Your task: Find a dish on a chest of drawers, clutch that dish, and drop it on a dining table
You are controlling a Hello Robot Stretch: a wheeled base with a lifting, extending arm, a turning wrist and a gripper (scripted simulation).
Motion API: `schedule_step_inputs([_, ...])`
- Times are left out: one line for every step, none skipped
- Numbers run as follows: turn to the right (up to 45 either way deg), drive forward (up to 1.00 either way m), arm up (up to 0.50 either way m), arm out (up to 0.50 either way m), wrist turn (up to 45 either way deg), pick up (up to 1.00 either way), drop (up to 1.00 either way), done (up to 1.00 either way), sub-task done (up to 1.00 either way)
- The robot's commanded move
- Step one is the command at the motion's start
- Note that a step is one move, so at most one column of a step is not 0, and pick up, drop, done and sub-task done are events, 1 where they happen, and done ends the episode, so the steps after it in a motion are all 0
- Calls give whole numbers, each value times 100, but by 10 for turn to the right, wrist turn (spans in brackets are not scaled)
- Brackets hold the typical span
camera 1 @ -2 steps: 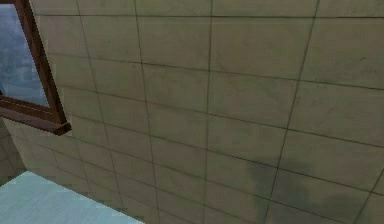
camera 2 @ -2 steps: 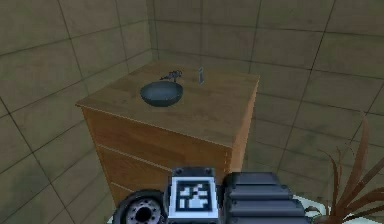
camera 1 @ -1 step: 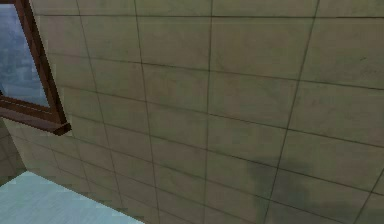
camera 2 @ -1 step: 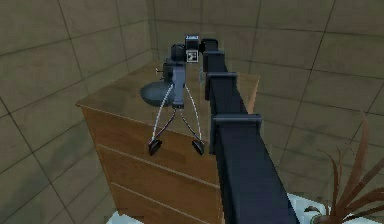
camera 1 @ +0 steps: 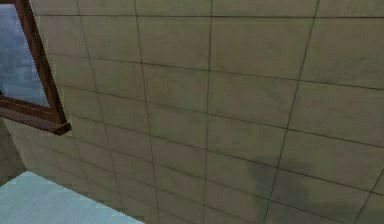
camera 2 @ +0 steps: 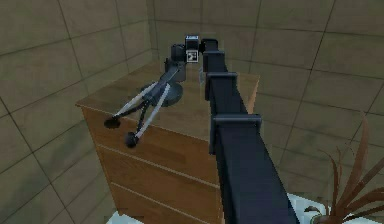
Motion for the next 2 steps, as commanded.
schedule_step_inputs([0, 0, 0, 0, 450, 0, 0, 0, 0])
schedule_step_inputs([0, 0, 0, 0, 450, 0, 0, 0, 0])
